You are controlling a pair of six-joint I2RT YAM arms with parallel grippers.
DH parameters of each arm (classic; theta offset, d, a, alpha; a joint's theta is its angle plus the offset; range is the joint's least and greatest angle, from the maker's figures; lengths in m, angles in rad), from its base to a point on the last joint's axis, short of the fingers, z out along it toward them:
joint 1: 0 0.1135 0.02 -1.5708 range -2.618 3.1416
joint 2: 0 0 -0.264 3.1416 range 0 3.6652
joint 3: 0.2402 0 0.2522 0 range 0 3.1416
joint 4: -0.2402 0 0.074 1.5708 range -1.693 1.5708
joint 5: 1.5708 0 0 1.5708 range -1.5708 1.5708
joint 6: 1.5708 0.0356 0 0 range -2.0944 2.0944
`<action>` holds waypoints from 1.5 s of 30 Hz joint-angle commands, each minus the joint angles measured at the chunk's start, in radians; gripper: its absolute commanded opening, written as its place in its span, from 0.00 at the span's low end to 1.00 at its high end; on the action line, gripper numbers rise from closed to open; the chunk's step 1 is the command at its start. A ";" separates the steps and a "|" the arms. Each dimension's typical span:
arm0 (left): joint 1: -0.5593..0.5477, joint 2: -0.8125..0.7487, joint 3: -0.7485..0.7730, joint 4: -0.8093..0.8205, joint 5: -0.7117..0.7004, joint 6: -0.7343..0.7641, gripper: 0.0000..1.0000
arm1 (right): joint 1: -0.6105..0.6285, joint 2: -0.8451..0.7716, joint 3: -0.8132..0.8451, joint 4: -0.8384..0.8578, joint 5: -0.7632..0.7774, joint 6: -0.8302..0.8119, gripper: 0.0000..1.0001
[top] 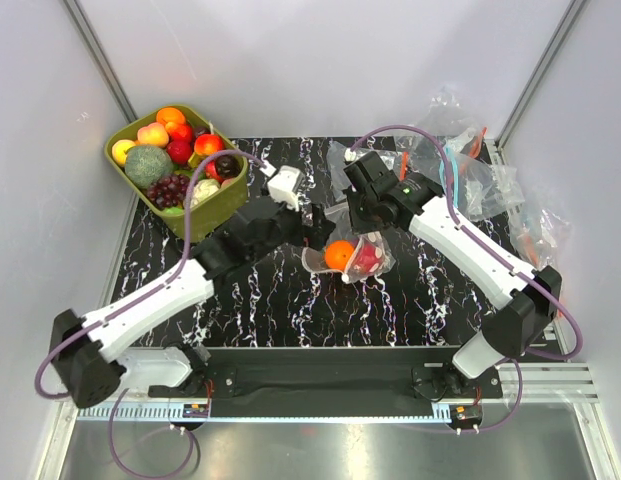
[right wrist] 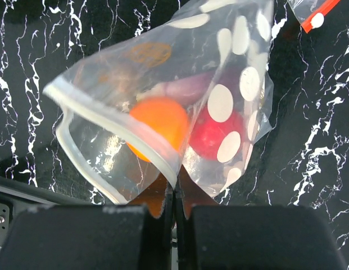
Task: Place the food in the zip-top bag and seal the zipper
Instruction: Place the fake fruit in the zipper food storage bag, then adjust the zipper food storage bag at the center of the board.
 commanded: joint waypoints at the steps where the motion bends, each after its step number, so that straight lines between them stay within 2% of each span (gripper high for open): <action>1: 0.031 -0.068 -0.017 -0.065 -0.015 0.017 0.99 | 0.001 -0.054 -0.004 0.026 0.020 -0.003 0.00; 6: 0.073 -0.128 -0.089 -0.107 0.032 -0.018 0.98 | 0.003 -0.058 -0.016 0.037 0.020 0.004 0.00; 10: 0.073 -0.155 -0.169 -0.081 0.089 -0.067 0.97 | 0.000 -0.058 -0.024 0.044 0.013 0.005 0.00; 15: 0.073 -0.198 -0.311 0.029 0.115 -0.159 0.88 | -0.002 -0.057 -0.022 0.048 0.016 0.007 0.00; 22: 0.073 -0.174 -0.402 0.108 0.178 -0.236 0.79 | 0.000 -0.066 -0.028 0.049 0.015 0.005 0.00; 26: 0.073 -0.154 -0.439 0.218 0.199 -0.285 0.75 | 0.000 -0.067 -0.042 0.061 0.009 0.008 0.00; 34: 0.073 -0.057 -0.411 0.272 0.187 -0.294 0.72 | 0.000 -0.072 -0.053 0.071 -0.011 0.002 0.00; 36: 0.071 -0.033 -0.404 0.301 0.193 -0.305 0.68 | 0.000 -0.075 -0.057 0.078 -0.025 0.001 0.00; 37: 0.073 -0.011 -0.399 0.307 0.198 -0.317 0.63 | 0.000 -0.078 -0.059 0.081 -0.026 0.000 0.00; 38: 0.073 0.001 -0.391 0.316 0.202 -0.320 0.52 | 0.000 -0.077 -0.062 0.078 -0.020 0.002 0.00; 40: 0.073 0.026 -0.387 0.321 0.215 -0.331 0.36 | 0.000 -0.081 -0.065 0.078 -0.016 -0.003 0.00; 41: 0.073 0.029 -0.390 0.332 0.219 -0.340 0.21 | 0.000 -0.084 -0.068 0.078 -0.014 -0.004 0.00; 42: 0.073 0.030 -0.390 0.336 0.227 -0.346 0.12 | 0.000 -0.084 -0.070 0.078 -0.011 -0.004 0.00; 44: 0.071 0.018 -0.379 0.332 0.257 -0.362 0.01 | 0.000 -0.083 -0.071 0.074 -0.013 -0.007 0.00; 45: 0.071 0.012 -0.368 0.323 0.274 -0.363 0.00 | -0.002 -0.077 -0.071 0.068 -0.016 -0.010 0.00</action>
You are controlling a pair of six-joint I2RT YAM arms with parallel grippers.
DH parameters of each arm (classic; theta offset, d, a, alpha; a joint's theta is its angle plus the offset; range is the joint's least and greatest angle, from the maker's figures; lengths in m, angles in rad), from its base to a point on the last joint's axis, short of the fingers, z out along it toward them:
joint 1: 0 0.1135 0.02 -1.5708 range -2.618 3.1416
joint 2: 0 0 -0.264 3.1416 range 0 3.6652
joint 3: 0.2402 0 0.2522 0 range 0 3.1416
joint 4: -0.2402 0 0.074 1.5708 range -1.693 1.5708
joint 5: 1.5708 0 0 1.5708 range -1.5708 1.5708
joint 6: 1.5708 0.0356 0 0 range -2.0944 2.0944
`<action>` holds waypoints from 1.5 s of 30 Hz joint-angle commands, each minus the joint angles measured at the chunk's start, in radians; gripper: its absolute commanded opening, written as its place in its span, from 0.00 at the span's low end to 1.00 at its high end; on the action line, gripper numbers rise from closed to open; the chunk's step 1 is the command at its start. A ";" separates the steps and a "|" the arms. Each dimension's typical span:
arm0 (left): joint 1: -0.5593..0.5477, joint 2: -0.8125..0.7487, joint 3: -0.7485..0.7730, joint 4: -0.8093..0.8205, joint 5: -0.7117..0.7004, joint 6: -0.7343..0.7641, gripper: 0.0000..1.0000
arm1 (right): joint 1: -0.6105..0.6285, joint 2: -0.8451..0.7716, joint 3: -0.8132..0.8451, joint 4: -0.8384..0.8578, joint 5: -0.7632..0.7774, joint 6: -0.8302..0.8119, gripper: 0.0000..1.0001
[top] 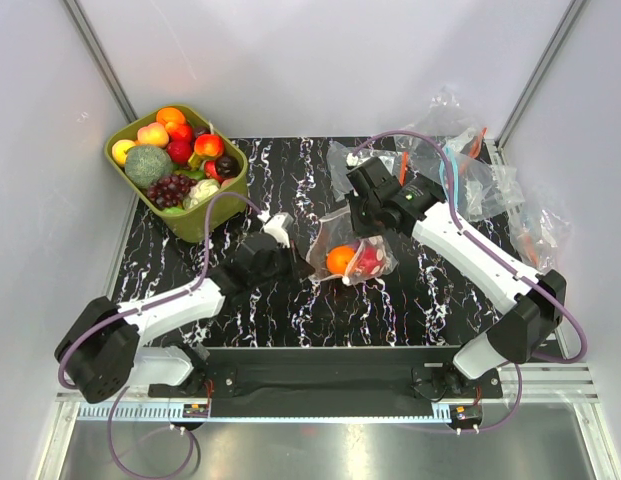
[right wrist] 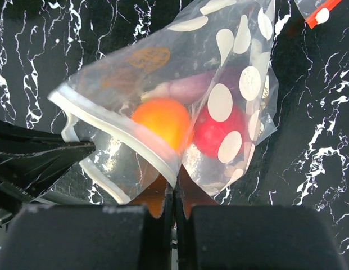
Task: Place the food in the zip-top bag and seal the zipper
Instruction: Adjust the zipper food storage bag at the center of the board.
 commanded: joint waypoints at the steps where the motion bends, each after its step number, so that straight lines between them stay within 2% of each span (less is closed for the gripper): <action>1: -0.002 -0.041 0.085 0.054 0.095 -0.022 0.00 | 0.000 -0.027 0.003 0.005 -0.011 -0.022 0.00; 4: 0.000 -0.088 0.156 -0.001 0.161 -0.037 0.00 | -0.001 0.028 0.052 -0.076 0.006 -0.036 0.00; 8: 0.038 -0.125 0.236 -0.012 0.230 -0.077 0.00 | 0.000 0.033 0.043 -0.070 -0.031 -0.042 0.00; 13: 0.194 -0.040 0.315 0.032 0.426 -0.153 0.00 | 0.000 0.016 0.046 -0.076 -0.072 -0.033 0.00; 17: 0.216 0.022 0.395 -0.081 0.428 -0.073 0.00 | 0.000 -0.007 0.057 -0.099 -0.023 -0.036 0.00; 25: 0.214 0.006 0.483 -0.368 0.341 0.090 0.00 | 0.000 -0.041 0.106 -0.127 0.032 -0.041 0.00; 31: 0.216 0.016 0.512 -0.435 0.318 0.153 0.05 | -0.001 -0.026 0.112 -0.111 0.075 -0.033 0.00; 37: 0.214 0.080 0.486 -0.351 0.422 0.142 0.10 | -0.006 -0.026 0.172 -0.180 0.196 -0.018 0.00; 40: 0.211 0.077 0.448 -0.327 0.398 0.150 0.18 | -0.006 -0.020 0.183 -0.168 0.210 -0.010 0.00; 43: 0.211 0.043 0.417 -0.322 0.358 0.171 0.34 | -0.006 -0.030 0.187 -0.145 0.219 -0.004 0.00; 44: 0.211 0.036 0.412 -0.325 0.347 0.179 0.46 | -0.008 -0.032 0.187 -0.139 0.219 -0.005 0.00; 45: 0.213 0.022 0.412 -0.342 0.333 0.194 0.62 | -0.008 -0.030 0.187 -0.130 0.215 -0.007 0.00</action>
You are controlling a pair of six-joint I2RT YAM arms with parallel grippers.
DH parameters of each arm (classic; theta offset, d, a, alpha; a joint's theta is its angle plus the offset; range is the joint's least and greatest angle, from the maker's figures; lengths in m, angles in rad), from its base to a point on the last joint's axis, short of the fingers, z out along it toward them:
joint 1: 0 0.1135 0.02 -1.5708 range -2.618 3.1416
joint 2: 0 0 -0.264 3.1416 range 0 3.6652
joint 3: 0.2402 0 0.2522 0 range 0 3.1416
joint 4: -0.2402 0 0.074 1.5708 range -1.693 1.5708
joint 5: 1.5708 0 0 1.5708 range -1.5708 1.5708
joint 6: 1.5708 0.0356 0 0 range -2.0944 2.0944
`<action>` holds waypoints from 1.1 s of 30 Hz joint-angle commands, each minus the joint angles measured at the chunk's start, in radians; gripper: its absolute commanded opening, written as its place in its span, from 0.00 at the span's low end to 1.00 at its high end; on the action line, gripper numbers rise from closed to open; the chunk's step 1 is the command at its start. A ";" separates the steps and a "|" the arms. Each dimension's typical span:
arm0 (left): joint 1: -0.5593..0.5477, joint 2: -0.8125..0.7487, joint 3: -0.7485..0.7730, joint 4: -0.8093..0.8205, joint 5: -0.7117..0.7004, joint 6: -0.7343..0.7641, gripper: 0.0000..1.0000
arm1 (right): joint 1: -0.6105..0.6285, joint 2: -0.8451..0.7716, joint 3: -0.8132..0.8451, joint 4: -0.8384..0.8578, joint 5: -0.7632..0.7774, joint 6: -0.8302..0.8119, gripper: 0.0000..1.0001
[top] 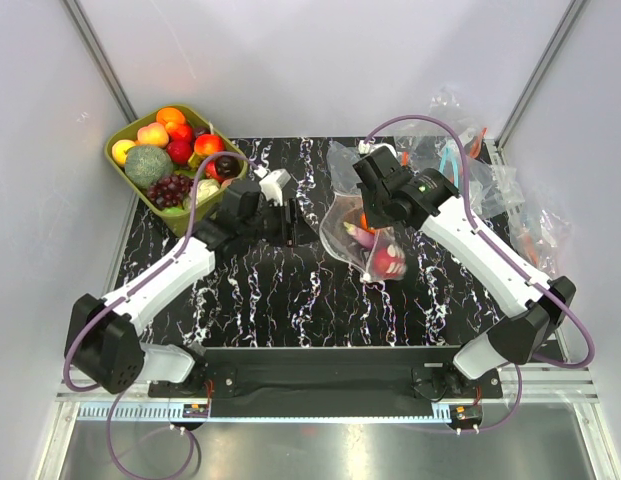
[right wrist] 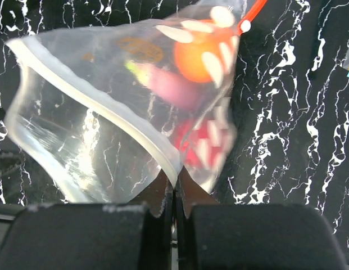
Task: Place the food in the zip-top bag and seal the zipper
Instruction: Adjust the zipper food storage bag at the center of the board, then pick up the fake vegetable from the bin.
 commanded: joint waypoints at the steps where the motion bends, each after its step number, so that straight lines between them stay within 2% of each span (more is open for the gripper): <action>1: -0.001 -0.059 -0.004 0.029 -0.057 0.045 0.68 | -0.005 -0.022 0.038 0.041 0.039 0.006 0.00; 2: 0.000 -0.066 -0.001 0.022 -0.075 0.054 0.72 | -0.005 -0.006 0.036 0.041 0.027 0.006 0.00; 3: 0.003 -0.082 -0.002 0.017 -0.092 0.071 0.85 | -0.005 0.002 0.032 0.045 0.021 0.008 0.00; 4: 0.004 -0.093 -0.007 0.017 -0.127 0.082 0.91 | -0.005 0.010 0.020 0.051 0.021 0.006 0.00; 6: 0.011 -0.133 -0.008 0.018 -0.181 0.120 0.99 | -0.005 0.022 0.003 0.062 0.015 0.009 0.00; 10: 0.065 -0.152 0.036 -0.038 -0.387 0.166 0.99 | -0.005 0.018 -0.037 0.104 0.007 0.003 0.00; 11: 0.083 -0.141 0.089 -0.060 -0.422 0.169 0.99 | -0.005 0.016 -0.039 0.108 0.004 0.003 0.00; 17: 0.270 -0.005 0.274 -0.121 -0.542 0.232 0.99 | -0.005 0.022 -0.039 0.125 -0.019 -0.015 0.00; 21: 0.362 0.153 0.464 -0.205 -0.548 0.281 0.99 | -0.007 0.016 -0.040 0.124 -0.011 -0.031 0.00; 22: 0.372 0.181 0.542 -0.243 -0.564 0.293 0.99 | -0.007 0.014 -0.039 0.124 -0.010 -0.031 0.00; 26: 0.418 0.318 0.695 -0.296 -0.595 0.339 0.99 | -0.007 -0.002 -0.034 0.128 -0.034 -0.035 0.00; 28: 0.439 0.413 0.763 -0.305 -0.641 0.358 0.99 | -0.008 -0.005 -0.025 0.117 -0.038 -0.037 0.00; 33: 0.470 0.676 1.054 -0.408 -0.690 0.396 0.99 | -0.007 -0.016 -0.019 0.090 -0.034 -0.041 0.00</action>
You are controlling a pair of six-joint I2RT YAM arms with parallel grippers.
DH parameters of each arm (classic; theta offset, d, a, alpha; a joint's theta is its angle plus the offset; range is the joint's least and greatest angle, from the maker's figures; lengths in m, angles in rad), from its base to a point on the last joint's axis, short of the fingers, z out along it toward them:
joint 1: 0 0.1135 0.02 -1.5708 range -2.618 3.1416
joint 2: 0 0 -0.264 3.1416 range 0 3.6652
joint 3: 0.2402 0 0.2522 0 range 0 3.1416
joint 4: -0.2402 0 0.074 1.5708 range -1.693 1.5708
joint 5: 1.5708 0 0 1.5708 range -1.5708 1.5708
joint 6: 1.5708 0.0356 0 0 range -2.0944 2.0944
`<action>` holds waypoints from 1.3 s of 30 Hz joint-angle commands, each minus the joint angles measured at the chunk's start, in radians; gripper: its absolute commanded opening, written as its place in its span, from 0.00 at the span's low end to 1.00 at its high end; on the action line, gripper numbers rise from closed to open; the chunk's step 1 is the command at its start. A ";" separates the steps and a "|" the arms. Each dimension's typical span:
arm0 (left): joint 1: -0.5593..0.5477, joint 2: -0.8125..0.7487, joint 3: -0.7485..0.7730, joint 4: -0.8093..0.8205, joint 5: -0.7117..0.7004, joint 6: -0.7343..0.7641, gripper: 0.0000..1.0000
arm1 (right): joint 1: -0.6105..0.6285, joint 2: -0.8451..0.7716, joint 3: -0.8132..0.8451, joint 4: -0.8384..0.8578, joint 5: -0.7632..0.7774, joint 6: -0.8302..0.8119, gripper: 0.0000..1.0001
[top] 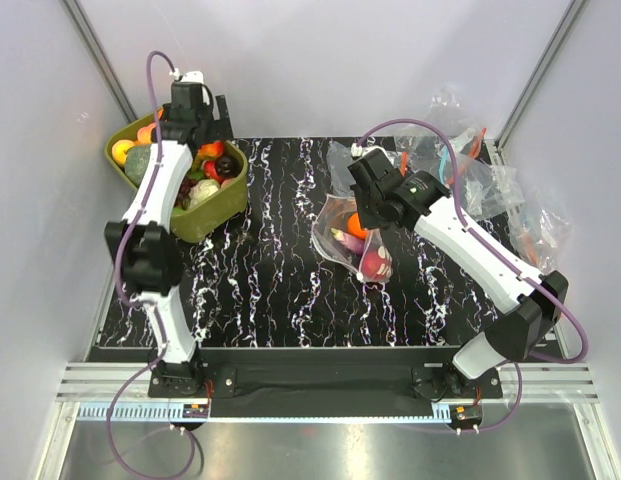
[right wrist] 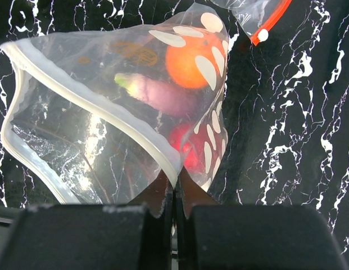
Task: Place the food in the zip-top bag and seal the zipper
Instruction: Pick up the fake vegetable from the bin.
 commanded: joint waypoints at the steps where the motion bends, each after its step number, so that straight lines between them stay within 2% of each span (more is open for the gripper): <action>1: 0.022 0.125 0.164 -0.068 -0.065 0.052 0.99 | -0.006 -0.039 0.029 0.002 -0.002 -0.019 0.00; 6: 0.035 0.221 0.192 -0.006 -0.077 0.080 0.99 | -0.006 -0.043 0.030 -0.015 0.001 -0.016 0.00; 11: 0.060 0.274 0.203 0.003 0.024 0.041 0.98 | -0.006 -0.056 0.020 -0.018 0.013 -0.011 0.00; 14: 0.062 0.286 0.204 0.003 0.076 0.035 0.87 | -0.006 -0.058 0.010 -0.015 0.018 -0.008 0.00; 15: 0.066 0.281 0.203 0.004 0.089 0.034 0.74 | -0.006 -0.059 0.006 -0.013 0.019 -0.007 0.00; 16: 0.069 0.277 0.194 0.007 0.107 0.032 0.68 | -0.006 -0.058 0.003 -0.010 0.014 -0.007 0.00; 18: 0.074 0.240 0.159 0.050 0.112 0.029 0.59 | -0.006 -0.055 -0.002 -0.007 0.011 -0.007 0.00; 23: 0.077 0.073 -0.037 0.175 0.158 0.034 0.45 | -0.006 -0.050 -0.011 0.001 0.011 -0.008 0.00; 32: 0.077 -0.247 -0.326 0.311 0.328 -0.058 0.43 | -0.006 -0.035 0.006 0.008 -0.007 -0.010 0.00; 39: 0.045 -0.475 -0.562 0.489 0.604 -0.242 0.43 | -0.006 -0.035 0.027 0.011 -0.007 -0.016 0.00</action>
